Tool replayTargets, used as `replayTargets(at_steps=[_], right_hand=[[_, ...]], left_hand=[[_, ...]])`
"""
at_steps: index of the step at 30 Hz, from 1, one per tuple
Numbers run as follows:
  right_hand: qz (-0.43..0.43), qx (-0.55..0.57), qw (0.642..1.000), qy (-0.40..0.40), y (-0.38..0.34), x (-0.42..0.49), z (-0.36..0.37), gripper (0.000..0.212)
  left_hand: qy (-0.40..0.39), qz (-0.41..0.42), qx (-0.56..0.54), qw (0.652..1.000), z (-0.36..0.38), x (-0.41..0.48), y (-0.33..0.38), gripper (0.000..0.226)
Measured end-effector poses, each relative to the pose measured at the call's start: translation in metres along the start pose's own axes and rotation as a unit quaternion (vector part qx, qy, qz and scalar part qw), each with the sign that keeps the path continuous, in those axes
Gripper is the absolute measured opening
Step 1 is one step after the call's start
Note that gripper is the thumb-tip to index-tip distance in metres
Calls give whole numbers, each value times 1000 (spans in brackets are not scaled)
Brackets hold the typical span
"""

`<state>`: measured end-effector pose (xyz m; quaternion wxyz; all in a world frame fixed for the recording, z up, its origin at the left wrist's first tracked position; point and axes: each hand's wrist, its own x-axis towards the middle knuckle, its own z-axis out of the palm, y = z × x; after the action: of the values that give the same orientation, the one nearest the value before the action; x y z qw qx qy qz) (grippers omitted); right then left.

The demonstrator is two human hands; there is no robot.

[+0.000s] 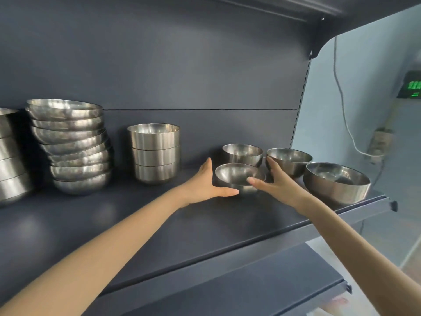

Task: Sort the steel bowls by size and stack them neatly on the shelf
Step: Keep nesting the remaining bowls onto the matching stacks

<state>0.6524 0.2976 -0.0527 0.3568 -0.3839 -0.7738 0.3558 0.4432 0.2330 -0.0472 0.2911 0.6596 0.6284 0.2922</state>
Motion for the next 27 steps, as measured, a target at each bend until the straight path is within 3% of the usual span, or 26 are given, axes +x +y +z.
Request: replayTargets(at_steps=[2,5,6,13,16,20,23,27], right_hand=[[16,21,999,-20,8,-3,-1,59],[50,9,998,-35,16,-3,0,102],[55,5,998,-34,15,-2,2,108],[70,25,997,-18,19,15,18,107],[65,36,997,-27,17,21,26,96],[60,46,997,-35,12,25,33,121],[64,43,996,-42,13,27,31,127],[45,14,999,-18,5,16,15,98]], left_hand=[[-8,-5,-42,999,7,9,3,121],[-15,5,-62,998,13,18,7,121],[-14,6,-65,998,14,20,6,121],[11,-3,-64,998,4,27,-17,127],[27,-10,-69,997,2,27,-22,137],[60,-5,-74,995,3,31,-33,131],[80,-1,-63,995,4,34,-37,129],[86,-6,-64,994,4,35,-36,140]])
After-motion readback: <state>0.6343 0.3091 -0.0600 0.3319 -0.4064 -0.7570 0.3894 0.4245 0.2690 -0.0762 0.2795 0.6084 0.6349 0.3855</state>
